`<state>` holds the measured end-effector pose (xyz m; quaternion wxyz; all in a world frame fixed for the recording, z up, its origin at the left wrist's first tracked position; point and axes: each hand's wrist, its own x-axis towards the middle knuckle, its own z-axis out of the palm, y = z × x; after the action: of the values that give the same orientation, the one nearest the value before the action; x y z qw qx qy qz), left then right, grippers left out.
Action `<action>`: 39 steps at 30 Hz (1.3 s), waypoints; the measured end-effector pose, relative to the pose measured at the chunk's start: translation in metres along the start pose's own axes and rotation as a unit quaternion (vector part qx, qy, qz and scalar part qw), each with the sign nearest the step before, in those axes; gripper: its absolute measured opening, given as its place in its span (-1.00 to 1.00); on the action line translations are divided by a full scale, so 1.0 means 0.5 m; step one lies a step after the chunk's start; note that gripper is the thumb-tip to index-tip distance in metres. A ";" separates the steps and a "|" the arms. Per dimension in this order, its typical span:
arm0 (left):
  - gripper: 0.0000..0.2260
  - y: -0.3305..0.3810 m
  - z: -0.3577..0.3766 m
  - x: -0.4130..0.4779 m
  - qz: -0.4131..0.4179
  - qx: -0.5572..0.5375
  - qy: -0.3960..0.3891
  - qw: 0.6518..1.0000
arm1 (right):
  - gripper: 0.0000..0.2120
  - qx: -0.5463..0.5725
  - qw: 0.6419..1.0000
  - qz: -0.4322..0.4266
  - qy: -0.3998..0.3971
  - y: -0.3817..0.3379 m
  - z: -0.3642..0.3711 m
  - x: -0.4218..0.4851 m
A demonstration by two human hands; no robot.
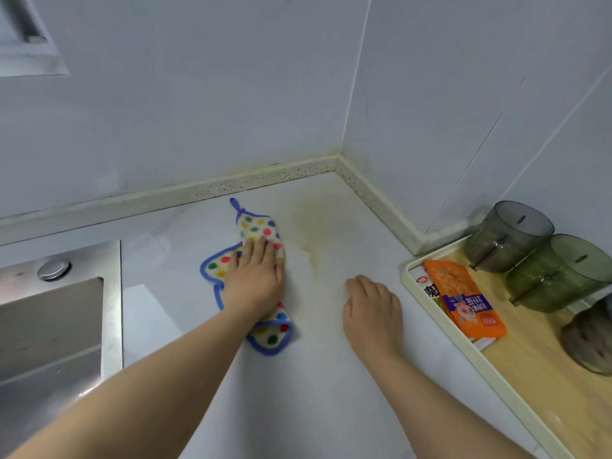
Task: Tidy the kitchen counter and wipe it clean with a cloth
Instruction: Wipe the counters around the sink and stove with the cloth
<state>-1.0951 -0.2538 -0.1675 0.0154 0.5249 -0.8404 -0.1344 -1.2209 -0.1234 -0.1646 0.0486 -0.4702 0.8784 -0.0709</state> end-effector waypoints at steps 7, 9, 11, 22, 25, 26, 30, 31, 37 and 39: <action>-0.52 0.017 0.025 -0.051 0.116 0.025 -0.021 0.993 | -0.50 -0.031 0.999 0.006 -0.028 0.035 0.004 0.042; -0.52 0.020 0.014 -0.003 0.075 0.012 -0.023 0.997 | -0.50 -0.032 0.999 0.011 -0.033 0.033 0.003 0.040; -0.51 0.033 0.010 0.025 0.033 0.005 -0.014 0.999 | -0.50 -0.021 0.999 0.012 -0.028 0.036 0.004 0.043; -0.52 0.083 0.027 0.011 0.072 0.001 -0.018 0.997 | -0.50 -0.007 0.999 0.014 -0.028 0.036 0.002 0.041; -0.51 0.104 0.031 0.021 0.008 -0.013 0.001 1.000 | -0.50 -0.003 0.999 0.013 -0.038 0.036 -0.002 0.037; -0.50 0.116 0.035 0.002 0.012 -0.019 0.002 1.000 | -0.50 -0.005 0.999 0.013 -0.039 0.037 -0.003 0.036; -0.29 0.130 0.051 -0.067 0.117 -0.006 -0.023 0.993 | -0.50 -0.003 0.999 0.011 -0.032 0.035 -0.006 0.038; -0.34 0.123 0.050 -0.055 0.121 -0.001 -0.025 0.992 | -0.50 -0.002 0.999 0.010 -0.032 0.036 -0.005 0.037; -0.52 0.057 0.003 0.094 -0.005 0.011 0.002 1.000 | -0.50 0.004 0.999 0.009 -0.039 0.041 -0.003 0.041; -0.51 0.058 0.003 0.103 -0.023 0.008 -0.001 1.000 | -0.50 0.003 0.999 0.009 -0.037 0.044 0.000 0.045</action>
<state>-1.1440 -0.2869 -0.1676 0.0073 0.5441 -0.8290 -0.1288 -1.2513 -0.1302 -0.1689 0.0827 -0.4647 0.8799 -0.0554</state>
